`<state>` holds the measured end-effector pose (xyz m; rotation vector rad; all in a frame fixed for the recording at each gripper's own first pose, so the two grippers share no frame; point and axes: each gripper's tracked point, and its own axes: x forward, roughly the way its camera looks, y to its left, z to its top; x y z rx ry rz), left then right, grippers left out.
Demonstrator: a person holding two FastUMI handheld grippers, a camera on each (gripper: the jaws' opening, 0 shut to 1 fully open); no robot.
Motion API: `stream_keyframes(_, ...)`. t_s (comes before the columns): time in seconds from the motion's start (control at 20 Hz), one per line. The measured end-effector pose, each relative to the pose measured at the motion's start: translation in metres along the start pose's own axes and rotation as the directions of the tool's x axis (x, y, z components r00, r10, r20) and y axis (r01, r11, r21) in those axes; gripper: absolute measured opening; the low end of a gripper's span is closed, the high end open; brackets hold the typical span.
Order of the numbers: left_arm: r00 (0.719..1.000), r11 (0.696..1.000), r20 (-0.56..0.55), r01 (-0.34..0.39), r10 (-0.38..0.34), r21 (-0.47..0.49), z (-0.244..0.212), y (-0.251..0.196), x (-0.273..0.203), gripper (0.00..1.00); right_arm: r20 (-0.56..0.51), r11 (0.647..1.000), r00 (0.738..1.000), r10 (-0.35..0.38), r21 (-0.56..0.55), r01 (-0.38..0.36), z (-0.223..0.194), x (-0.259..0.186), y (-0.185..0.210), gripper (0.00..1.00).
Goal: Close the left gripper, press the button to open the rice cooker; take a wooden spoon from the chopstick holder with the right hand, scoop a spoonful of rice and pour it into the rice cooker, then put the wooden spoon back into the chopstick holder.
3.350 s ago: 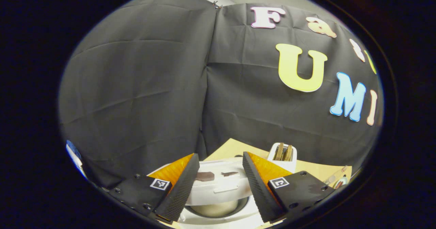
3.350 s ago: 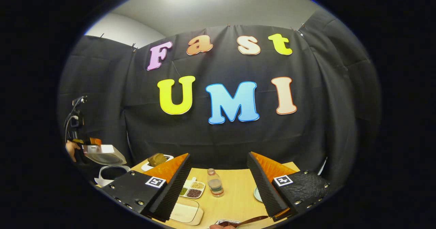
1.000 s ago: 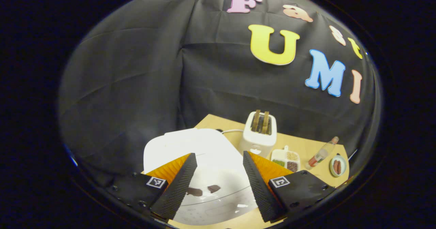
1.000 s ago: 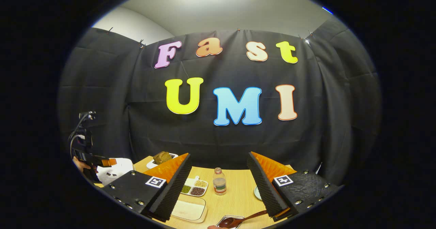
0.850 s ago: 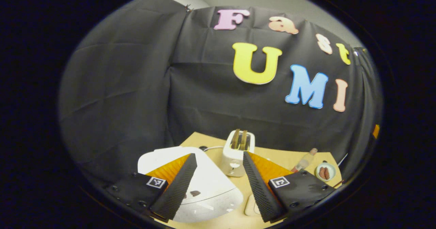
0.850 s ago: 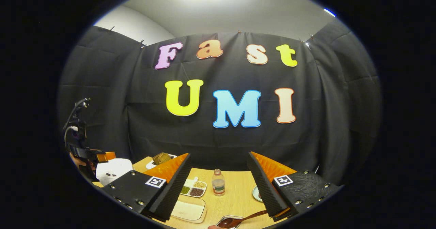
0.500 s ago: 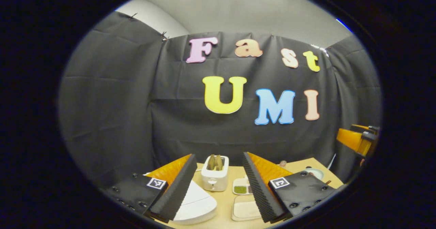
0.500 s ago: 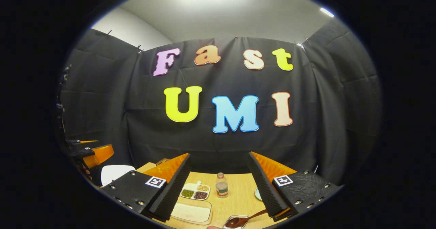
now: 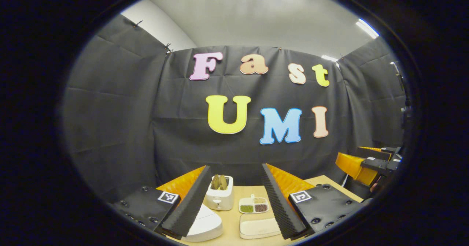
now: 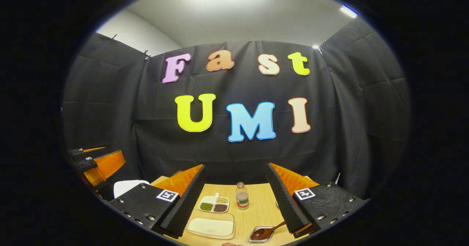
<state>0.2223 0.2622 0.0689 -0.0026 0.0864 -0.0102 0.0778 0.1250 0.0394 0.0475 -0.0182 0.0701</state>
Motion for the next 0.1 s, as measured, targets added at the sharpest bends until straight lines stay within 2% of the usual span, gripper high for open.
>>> stream_keyframes(0.1, 1.0, 1.0, -0.002, 0.012, -0.012, 0.004, -0.0012, 0.0014, -0.0028, 0.95, -0.004, 1.0, 1.0, -0.006, 0.005, 0.006, 0.0002, -0.0038, 0.0028, 0.99)
